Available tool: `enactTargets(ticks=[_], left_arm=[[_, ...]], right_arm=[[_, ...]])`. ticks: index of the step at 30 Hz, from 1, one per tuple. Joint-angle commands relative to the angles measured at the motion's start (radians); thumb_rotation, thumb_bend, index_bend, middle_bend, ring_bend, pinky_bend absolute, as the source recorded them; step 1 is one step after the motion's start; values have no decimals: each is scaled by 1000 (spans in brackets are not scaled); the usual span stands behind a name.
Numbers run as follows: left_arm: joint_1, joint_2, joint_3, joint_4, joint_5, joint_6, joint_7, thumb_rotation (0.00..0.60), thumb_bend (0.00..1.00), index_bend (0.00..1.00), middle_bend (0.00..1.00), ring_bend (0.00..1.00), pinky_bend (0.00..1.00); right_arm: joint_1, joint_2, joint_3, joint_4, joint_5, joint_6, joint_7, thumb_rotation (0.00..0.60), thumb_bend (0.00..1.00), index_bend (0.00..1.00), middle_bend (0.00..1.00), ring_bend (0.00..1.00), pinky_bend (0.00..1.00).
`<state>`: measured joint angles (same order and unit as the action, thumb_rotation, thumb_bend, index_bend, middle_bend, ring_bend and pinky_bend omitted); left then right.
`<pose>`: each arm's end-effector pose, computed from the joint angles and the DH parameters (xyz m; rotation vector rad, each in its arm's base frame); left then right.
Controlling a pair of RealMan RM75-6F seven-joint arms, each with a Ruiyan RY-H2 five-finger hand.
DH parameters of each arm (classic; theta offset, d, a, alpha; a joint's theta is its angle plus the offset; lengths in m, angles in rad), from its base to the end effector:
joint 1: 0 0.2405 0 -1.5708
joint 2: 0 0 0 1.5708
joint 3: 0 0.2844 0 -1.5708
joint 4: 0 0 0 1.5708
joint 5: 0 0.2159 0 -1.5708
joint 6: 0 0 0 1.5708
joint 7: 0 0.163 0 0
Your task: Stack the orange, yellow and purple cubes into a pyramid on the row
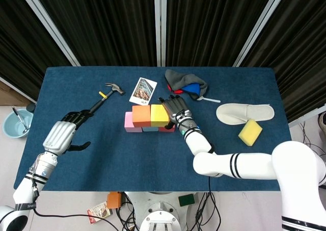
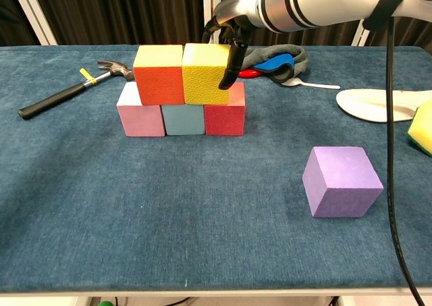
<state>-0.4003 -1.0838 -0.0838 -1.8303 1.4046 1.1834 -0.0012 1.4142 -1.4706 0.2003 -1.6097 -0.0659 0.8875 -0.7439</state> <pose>-0.2390 0.2871 0.1208 -1.6575 -1.0835 -1.0538 0.0049 -0.4337 -0.0335 1.9643 -1.0708 0.6350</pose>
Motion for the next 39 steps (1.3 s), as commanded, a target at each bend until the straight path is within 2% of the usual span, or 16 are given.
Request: enactTargets(ticks=[1, 3, 6, 11, 15, 22, 26, 39], left_arm=[[1, -1, 0, 2, -1, 0, 1, 597, 171, 167, 124, 141, 137], [1, -1, 0, 5, -5, 1, 5, 595, 171, 167, 124, 141, 137], [3, -4, 1, 14, -14, -1, 8, 597, 171, 167, 123, 141, 137], [10, -11, 5, 36, -25, -2, 5, 597, 171, 167, 123, 141, 136], [11, -13, 5, 43, -29, -3, -6, 596, 171, 167, 124, 141, 137], [10, -15, 4, 36, -38, -11, -5, 592, 171, 167, 124, 141, 138], [10, -14, -1, 37, -56, -17, -10, 595, 171, 167, 124, 141, 136], [6, -14, -7, 43, -71, -33, -28, 594, 171, 167, 123, 141, 137]], right_arm=[[-4, 3, 2, -5, -12, 2, 6, 561, 158, 64, 201, 75, 133], [-14, 17, 4, -22, -31, 3, 19, 560, 157, 14, 118, 33, 117], [-46, 61, 5, -67, -78, 16, 49, 561, 157, 0, 34, 0, 103], [-125, 171, -26, -141, -152, 45, 97, 561, 158, 0, 33, 0, 89], [-156, 171, -61, -93, -165, 19, 110, 562, 158, 0, 49, 0, 83], [-140, 24, -83, 157, -163, -112, 115, 564, 151, 0, 67, 0, 106], [-123, -71, -91, 290, -191, -165, 111, 564, 105, 0, 69, 0, 106], [-135, -250, -43, 541, -356, -239, 220, 565, 51, 0, 44, 0, 106]])
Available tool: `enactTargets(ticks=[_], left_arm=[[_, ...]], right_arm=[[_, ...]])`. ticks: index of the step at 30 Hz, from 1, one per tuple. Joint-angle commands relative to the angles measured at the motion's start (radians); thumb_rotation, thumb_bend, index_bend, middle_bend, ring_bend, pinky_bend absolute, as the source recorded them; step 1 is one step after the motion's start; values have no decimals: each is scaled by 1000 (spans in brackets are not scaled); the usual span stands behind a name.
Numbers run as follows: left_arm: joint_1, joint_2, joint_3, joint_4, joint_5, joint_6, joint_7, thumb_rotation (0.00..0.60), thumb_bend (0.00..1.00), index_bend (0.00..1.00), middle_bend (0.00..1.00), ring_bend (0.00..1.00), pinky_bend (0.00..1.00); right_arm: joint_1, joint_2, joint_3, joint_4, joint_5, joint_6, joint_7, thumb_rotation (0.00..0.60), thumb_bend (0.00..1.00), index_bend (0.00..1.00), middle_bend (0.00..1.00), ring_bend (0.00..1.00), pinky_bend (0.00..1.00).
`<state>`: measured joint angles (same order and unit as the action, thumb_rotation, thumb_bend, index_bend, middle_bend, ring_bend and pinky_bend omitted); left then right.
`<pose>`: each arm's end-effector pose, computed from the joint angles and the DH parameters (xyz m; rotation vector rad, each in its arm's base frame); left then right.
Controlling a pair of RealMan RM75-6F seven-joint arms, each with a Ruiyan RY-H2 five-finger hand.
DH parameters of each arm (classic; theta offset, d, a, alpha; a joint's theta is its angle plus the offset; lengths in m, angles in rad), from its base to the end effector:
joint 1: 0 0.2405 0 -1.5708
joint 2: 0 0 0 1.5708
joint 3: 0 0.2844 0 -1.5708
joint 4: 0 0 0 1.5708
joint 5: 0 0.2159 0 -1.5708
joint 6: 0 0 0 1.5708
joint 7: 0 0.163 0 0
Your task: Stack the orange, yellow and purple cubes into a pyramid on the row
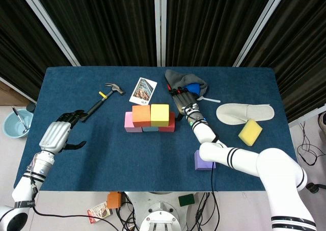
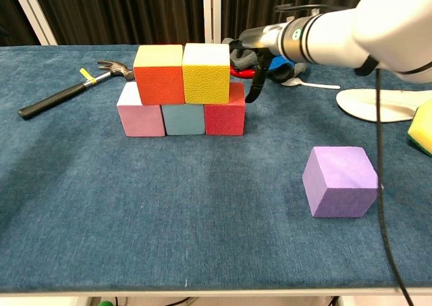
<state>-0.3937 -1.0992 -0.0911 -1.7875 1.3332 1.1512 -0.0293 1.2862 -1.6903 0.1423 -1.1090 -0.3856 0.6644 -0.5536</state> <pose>-0.2599 0.2919 0.1181 -1.5923 -1.1565 -1.0038 -0.0644 -0.4881 -0.0784 1.9315 -1.0054 0.6398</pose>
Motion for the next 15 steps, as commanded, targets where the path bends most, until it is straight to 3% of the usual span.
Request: enactTargets(ticks=[1, 8, 15], left_arm=[[-1, 2, 1, 0, 1, -2, 0, 594, 171, 167, 123, 141, 137], [0, 5, 0, 0, 2, -3, -6, 593, 171, 167, 124, 141, 137], [-3, 1, 1, 5, 6, -7, -7, 598, 172, 167, 124, 141, 136]], right_arm=[[-9, -38, 18, 54, -47, -19, 36, 564, 51, 0, 44, 0, 106], [-21, -75, 35, 118, -113, -38, 73, 564, 52, 0, 43, 0, 105], [-31, -80, 54, 114, -170, -36, 99, 563, 51, 0, 44, 0, 105]])
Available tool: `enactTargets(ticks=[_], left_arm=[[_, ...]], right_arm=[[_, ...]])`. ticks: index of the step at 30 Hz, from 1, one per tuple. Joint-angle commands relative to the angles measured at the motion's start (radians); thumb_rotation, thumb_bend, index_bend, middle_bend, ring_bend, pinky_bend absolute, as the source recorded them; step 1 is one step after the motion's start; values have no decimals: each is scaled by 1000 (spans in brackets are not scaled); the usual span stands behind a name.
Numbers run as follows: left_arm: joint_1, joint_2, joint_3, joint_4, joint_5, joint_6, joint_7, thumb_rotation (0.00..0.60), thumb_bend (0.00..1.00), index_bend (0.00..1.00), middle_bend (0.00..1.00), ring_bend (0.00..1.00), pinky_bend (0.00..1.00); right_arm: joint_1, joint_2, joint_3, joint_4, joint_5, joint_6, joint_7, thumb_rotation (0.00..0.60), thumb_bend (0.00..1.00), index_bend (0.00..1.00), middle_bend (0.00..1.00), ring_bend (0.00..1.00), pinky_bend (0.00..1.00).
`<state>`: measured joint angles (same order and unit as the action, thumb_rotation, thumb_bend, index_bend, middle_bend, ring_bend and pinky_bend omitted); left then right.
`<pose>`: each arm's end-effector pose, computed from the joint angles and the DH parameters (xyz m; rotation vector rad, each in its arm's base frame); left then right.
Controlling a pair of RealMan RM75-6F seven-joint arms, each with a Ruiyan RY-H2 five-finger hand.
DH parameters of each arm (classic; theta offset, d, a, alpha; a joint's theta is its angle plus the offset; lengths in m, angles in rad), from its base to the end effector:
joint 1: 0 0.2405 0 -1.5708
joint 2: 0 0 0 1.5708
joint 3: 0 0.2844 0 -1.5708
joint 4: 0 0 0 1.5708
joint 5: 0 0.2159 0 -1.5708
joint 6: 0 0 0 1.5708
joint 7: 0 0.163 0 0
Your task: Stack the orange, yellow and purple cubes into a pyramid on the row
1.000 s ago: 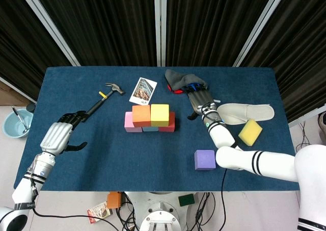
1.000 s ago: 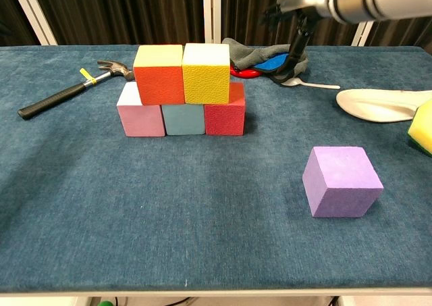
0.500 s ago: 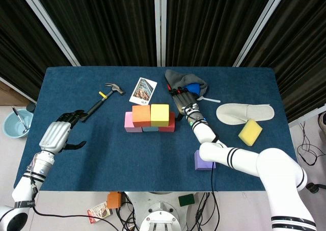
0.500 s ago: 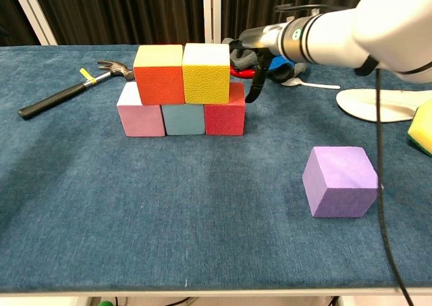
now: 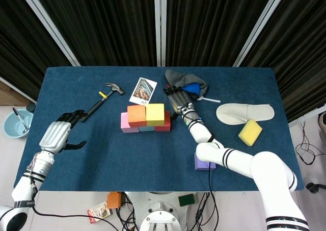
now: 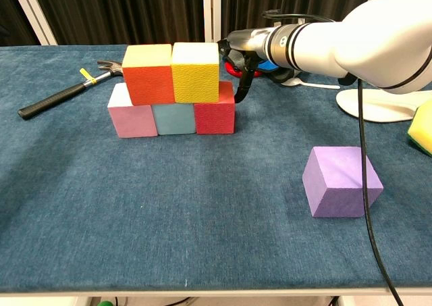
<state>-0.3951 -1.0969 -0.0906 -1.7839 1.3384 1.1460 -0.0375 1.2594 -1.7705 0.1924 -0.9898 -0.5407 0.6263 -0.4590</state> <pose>-0.2601 0.2923 0.1183 -1.5978 -1.1584 -1.0037 -0.0585 -0.4928 -0.0947 1.9412 -0.9957 0.7185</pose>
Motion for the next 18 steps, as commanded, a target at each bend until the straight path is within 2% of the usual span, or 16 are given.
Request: enactTargets(ticks=[1, 5, 9, 13, 18], left_arm=[[-3, -3, 1, 3, 1, -4, 3, 595, 171, 167, 124, 141, 136], [-24, -14, 2, 28, -12, -42, 29, 592, 171, 167, 123, 141, 137], [-50, -28, -3, 52, -31, -81, 58, 592, 171, 171, 123, 141, 138], [-83, -45, -3, 73, -45, -130, 97, 594, 171, 190, 127, 141, 141], [-114, -65, -6, 95, -86, -170, 151, 600, 171, 198, 129, 141, 142]], right_arm=[[-6, 1, 3, -8, -19, 3, 4, 563, 51, 0, 44, 0, 105], [-16, 26, -1, -43, -18, 20, -14, 563, 51, 0, 44, 0, 99], [-35, 108, -10, -151, -4, 62, -47, 564, 52, 0, 43, 0, 96], [-55, 239, -26, -318, 25, 115, -94, 565, 51, 0, 45, 0, 96], [-110, 439, -30, -597, 4, 216, -98, 565, 85, 0, 82, 0, 98]])
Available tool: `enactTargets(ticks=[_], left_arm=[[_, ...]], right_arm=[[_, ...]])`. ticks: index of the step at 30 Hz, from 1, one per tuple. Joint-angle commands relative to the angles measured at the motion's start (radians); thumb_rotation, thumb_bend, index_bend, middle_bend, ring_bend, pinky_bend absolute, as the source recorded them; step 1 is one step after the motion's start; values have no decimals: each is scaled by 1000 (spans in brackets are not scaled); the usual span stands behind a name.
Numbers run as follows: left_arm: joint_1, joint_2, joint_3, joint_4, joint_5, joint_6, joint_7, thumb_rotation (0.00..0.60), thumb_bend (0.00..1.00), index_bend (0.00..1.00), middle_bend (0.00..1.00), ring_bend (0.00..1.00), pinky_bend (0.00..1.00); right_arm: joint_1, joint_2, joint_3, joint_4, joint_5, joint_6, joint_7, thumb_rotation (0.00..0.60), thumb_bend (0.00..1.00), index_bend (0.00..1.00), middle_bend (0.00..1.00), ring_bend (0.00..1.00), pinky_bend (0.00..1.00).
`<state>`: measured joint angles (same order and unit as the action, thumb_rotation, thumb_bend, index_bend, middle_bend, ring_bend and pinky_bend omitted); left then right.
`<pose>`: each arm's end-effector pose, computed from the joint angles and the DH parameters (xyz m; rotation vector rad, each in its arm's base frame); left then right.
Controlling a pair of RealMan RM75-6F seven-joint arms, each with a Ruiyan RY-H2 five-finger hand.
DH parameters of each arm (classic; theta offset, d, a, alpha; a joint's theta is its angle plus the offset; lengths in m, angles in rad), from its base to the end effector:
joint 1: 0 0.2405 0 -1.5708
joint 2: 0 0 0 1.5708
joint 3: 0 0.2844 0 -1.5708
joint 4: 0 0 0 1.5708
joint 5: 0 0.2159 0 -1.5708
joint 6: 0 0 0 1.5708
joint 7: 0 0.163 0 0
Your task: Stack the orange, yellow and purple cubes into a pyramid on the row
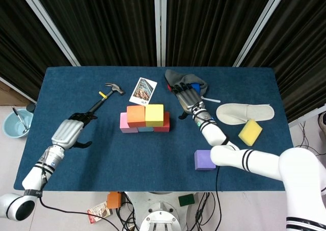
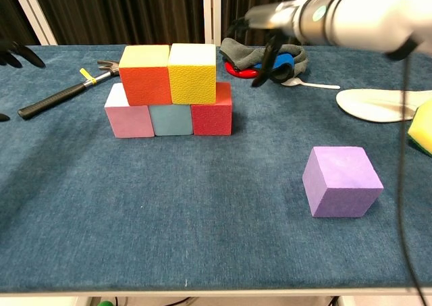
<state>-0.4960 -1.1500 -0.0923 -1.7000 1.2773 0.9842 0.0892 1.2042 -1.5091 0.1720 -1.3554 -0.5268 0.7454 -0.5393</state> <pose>-0.2589 0.3196 0.0869 -1.7618 -1.0918 -0.8296 -0.0670 -0.4742 -0.0247 1.9450 -0.9272 0.7217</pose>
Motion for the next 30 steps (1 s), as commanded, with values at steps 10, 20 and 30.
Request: enactTargets(ticks=[10, 20, 30], left_arm=[[14, 27, -10, -30, -43, 39, -2, 600, 171, 197, 129, 141, 139], [40, 40, -13, -52, -55, 69, -48, 600, 171, 196, 129, 141, 137], [59, 26, 2, -58, -42, 89, -57, 600, 171, 195, 129, 141, 137]], right_arm=[[-327, 520, -145, -747, -369, 285, 87, 563, 50, 0, 167, 0, 177], [-629, 523, -351, -738, -794, 420, 244, 561, 0, 6, 137, 0, 178], [-646, 367, -317, -611, -798, 336, 202, 563, 8, 17, 129, 0, 178]])
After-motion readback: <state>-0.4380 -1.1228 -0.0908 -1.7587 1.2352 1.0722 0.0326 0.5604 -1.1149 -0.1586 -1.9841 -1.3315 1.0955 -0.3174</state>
